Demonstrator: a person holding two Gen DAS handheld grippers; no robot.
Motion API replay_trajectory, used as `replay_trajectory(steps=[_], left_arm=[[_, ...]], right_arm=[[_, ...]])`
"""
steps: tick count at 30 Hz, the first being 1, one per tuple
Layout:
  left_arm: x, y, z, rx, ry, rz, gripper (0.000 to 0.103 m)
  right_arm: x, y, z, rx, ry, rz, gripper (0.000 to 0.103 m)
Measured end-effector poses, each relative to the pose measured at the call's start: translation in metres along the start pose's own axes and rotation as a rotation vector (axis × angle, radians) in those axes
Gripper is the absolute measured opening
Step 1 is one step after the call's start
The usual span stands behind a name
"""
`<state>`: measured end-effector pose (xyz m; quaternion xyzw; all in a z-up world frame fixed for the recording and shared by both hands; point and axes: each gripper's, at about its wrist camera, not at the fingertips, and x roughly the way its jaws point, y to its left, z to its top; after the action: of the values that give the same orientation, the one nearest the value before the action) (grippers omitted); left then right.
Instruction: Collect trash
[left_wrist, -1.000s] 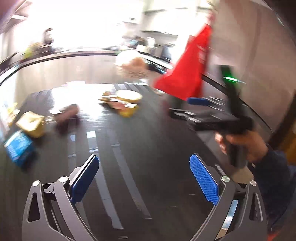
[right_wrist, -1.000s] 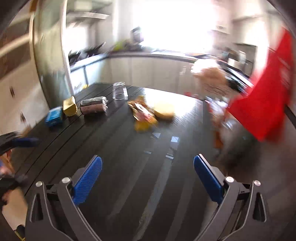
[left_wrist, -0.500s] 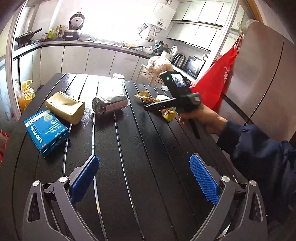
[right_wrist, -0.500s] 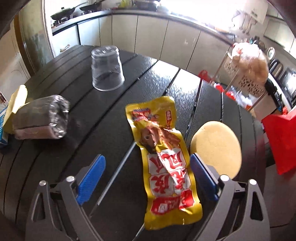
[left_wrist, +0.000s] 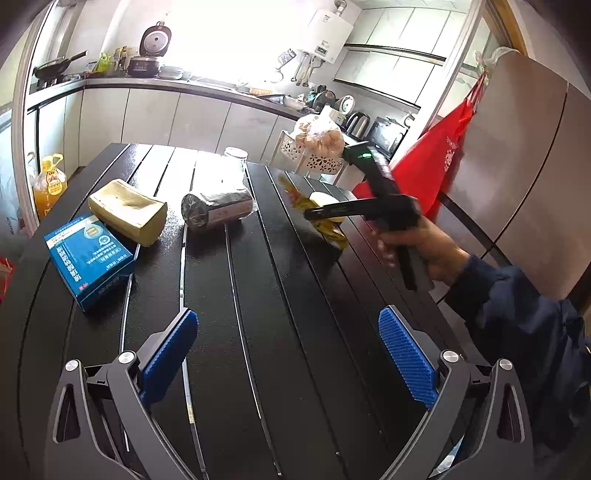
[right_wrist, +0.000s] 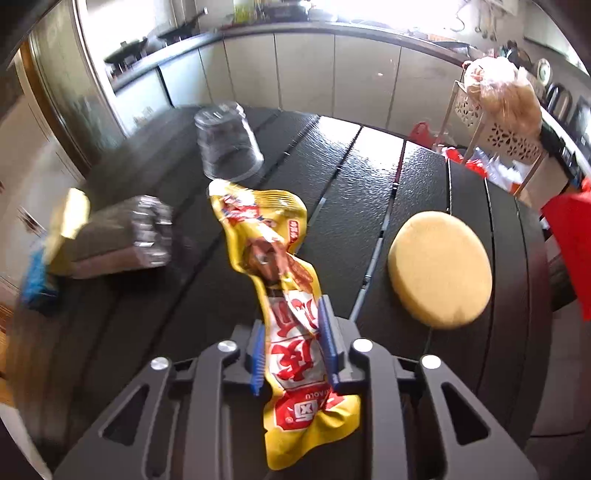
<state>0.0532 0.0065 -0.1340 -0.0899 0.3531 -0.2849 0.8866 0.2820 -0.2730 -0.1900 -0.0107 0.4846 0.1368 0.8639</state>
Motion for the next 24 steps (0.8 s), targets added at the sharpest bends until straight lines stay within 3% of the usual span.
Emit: replay_trajectory(steps=[7, 11, 15, 18, 20, 24], left_arm=[[0.004, -0.008, 0.011, 0.049, -0.007, 0.023, 0.095], [0.029, -0.015, 0.048, 0.183, 0.019, 0.060, 0.095], [0.076, -0.006, 0.102, 0.293, 0.155, 0.058, 0.095], [0.124, 0.009, 0.138, 0.370, 0.292, 0.112, 0.095], [0.155, 0.015, 0.148, 0.433, 0.371, 0.171, 0.095], [0.207, 0.026, 0.148, 0.497, 0.499, 0.215, 0.095]], right_arm=[[-0.068, 0.001, -0.061, 0.036, -0.038, 0.065, 0.016], [-0.099, 0.006, -0.095, 0.049, -0.076, 0.096, 0.016], [-0.125, 0.006, -0.121, 0.062, -0.115, 0.134, 0.016], [-0.143, 0.002, -0.134, 0.078, -0.150, 0.157, 0.016], [-0.154, -0.003, -0.140, 0.094, -0.175, 0.169, 0.016], [-0.167, -0.014, -0.148, 0.109, -0.198, 0.178, 0.015]])
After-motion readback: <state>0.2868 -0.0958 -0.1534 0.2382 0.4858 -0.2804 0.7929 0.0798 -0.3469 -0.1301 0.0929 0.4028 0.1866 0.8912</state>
